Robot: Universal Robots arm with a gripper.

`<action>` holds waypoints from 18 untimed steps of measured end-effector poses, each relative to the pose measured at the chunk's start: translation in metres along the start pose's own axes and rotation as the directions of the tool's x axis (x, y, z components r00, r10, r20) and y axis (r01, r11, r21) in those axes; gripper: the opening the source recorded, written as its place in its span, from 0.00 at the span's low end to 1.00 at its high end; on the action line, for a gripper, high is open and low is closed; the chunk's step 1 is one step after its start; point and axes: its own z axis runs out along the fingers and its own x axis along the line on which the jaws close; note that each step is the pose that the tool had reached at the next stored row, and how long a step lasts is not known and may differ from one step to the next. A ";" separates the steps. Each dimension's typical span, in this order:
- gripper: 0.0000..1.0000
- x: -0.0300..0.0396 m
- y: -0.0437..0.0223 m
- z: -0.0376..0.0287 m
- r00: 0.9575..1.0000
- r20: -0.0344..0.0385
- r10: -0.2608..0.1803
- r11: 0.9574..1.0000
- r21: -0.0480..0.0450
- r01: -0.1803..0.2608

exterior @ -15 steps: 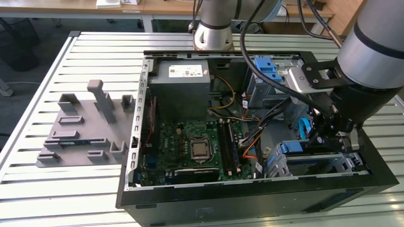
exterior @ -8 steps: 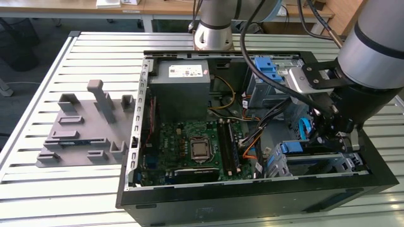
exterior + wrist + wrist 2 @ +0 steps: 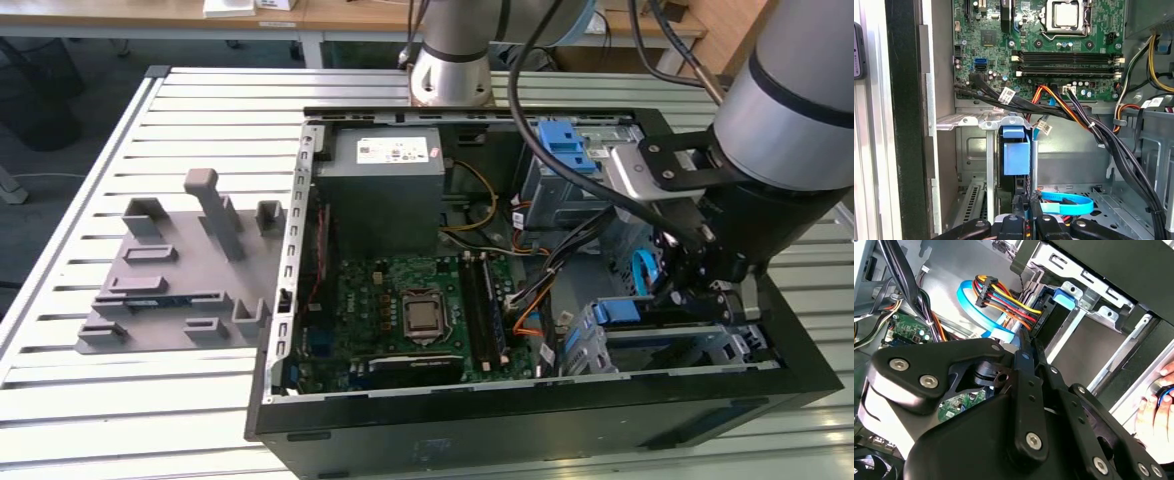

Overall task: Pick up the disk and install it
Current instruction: 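Insert the second disk wire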

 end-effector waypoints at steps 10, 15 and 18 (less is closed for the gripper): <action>0.16 0.0003 0.0001 0.0028 1.000 0.000 0.000 1.000 0.000 0.000; 0.24 0.0004 0.0002 0.0031 1.000 0.003 0.000 1.000 0.000 0.000; 0.24 0.0003 -0.0001 0.0014 1.000 0.003 0.000 1.000 0.000 0.000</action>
